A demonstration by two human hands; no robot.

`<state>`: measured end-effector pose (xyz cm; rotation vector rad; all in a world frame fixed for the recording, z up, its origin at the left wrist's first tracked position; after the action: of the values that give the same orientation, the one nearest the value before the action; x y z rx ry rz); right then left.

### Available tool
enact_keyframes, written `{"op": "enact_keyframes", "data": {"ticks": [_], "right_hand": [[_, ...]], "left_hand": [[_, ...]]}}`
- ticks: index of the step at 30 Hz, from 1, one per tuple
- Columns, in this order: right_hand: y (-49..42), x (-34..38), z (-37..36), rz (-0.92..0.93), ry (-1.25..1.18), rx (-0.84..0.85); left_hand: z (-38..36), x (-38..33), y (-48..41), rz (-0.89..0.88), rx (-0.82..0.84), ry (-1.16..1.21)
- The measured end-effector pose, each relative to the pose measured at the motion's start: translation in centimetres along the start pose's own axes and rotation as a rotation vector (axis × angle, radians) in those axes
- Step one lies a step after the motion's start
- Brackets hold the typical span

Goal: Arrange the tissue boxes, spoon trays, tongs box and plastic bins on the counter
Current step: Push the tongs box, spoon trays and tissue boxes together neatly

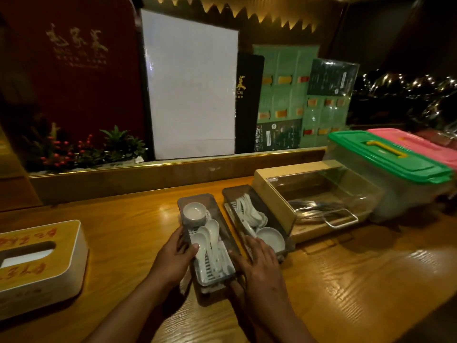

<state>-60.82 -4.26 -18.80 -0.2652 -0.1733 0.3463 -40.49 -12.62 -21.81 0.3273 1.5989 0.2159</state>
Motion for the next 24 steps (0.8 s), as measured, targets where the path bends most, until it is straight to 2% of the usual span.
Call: {"op": "enact_keyframes", "data": {"ticks": [13,24], "right_hand": [[-0.4,-2.3,-0.7,-0.014,0.015,-0.005],[-0.6,-2.6,-0.3,0.055,0.063,-0.062]], "left_hand": [[-2.6,0.3,-2.6,0.05,0.027,0.069],[-3.7,0.2,-2.4,0.062,-0.066,0.085]]}}
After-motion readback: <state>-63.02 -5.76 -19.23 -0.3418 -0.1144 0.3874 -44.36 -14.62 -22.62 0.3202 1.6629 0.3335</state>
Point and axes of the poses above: each hand's wrist, its own y-axis away from the middle knuckle, its own z-axis out of the back of the hand, x = y × z, the point moved 3 cm from there along -y, towards the middle knuckle, and after that the axes turned 13 degrees about z, right-handed, at the moved point
